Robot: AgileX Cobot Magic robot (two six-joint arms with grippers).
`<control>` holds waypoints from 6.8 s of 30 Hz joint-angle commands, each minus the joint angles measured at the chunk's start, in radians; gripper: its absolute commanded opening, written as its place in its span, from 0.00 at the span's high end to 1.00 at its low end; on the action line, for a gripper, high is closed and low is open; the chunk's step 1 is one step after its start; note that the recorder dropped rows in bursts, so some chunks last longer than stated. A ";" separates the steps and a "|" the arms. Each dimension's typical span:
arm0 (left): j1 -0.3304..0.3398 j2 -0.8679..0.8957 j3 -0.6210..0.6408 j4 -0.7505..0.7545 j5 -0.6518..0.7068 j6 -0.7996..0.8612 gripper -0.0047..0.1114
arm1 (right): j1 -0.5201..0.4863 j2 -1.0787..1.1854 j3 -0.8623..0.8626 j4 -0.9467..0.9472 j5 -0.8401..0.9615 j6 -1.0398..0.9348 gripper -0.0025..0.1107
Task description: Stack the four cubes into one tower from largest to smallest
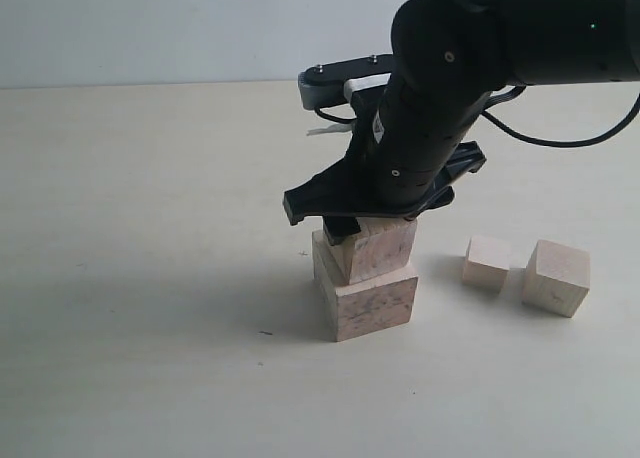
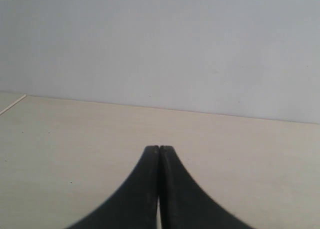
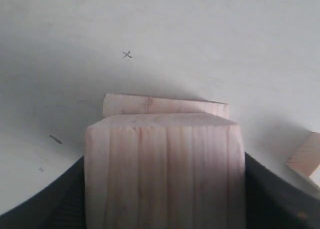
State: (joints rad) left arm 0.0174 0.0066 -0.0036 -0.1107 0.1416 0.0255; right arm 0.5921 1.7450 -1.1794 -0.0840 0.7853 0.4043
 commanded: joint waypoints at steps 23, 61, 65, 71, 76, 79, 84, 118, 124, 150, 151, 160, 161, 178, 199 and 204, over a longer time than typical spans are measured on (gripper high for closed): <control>-0.007 -0.007 0.004 -0.006 -0.001 -0.002 0.96 | 0.001 0.006 0.003 0.009 0.001 -0.010 0.60; -0.007 -0.007 0.004 -0.006 -0.001 -0.001 0.96 | 0.001 -0.069 0.003 0.084 0.030 -0.076 0.25; -0.007 -0.007 0.004 -0.006 -0.001 -0.001 0.96 | 0.001 -0.069 0.003 0.084 0.030 -0.078 0.25; -0.007 -0.007 0.004 -0.006 -0.001 0.001 0.96 | 0.001 -0.069 0.003 0.096 0.030 -0.078 0.25; -0.007 -0.007 0.004 -0.006 -0.001 0.001 0.96 | 0.001 -0.069 0.003 0.112 0.028 -0.078 0.25; -0.007 -0.007 0.004 -0.006 -0.001 0.001 0.96 | 0.001 -0.069 0.003 0.112 0.028 -0.081 0.25; -0.007 -0.007 0.004 -0.006 -0.001 -0.002 0.96 | 0.001 -0.075 0.003 0.101 0.031 -0.085 0.25; -0.007 -0.007 0.004 -0.006 -0.001 0.002 0.96 | 0.001 -0.389 0.303 -0.052 -0.025 -0.017 0.25; -0.007 -0.007 0.004 -0.006 -0.001 -0.002 0.96 | 0.001 -0.353 0.303 -0.049 -0.048 -0.026 0.25; -0.007 -0.007 0.004 -0.006 -0.001 -0.002 0.96 | 0.001 -0.264 0.303 -0.038 -0.086 -0.060 0.25; -0.007 -0.007 0.004 -0.006 -0.001 -0.002 0.96 | 0.001 -0.264 0.303 -0.038 -0.088 -0.060 0.25; -0.007 -0.007 0.004 -0.006 -0.001 -0.002 0.96 | 0.001 -0.264 0.303 -0.050 -0.106 -0.060 0.25; -0.007 -0.007 0.004 -0.006 -0.001 -0.002 0.96 | 0.001 -0.264 0.303 -0.050 -0.106 -0.060 0.25; -0.007 -0.007 0.004 -0.006 -0.001 -0.002 0.96 | 0.001 -0.264 0.303 -0.073 -0.141 -0.055 0.25; -0.007 -0.007 0.004 -0.006 -0.001 0.000 0.96 | 0.001 -0.264 0.303 -0.152 -0.164 0.010 0.25; -0.007 -0.007 0.004 -0.006 -0.001 -0.002 0.96 | 0.001 -0.264 0.303 -0.091 -0.165 -0.016 0.25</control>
State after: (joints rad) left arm 0.0174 0.0066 -0.0036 -0.1107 0.1416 0.0255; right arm 0.5921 1.4804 -0.8805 -0.1942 0.6372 0.4039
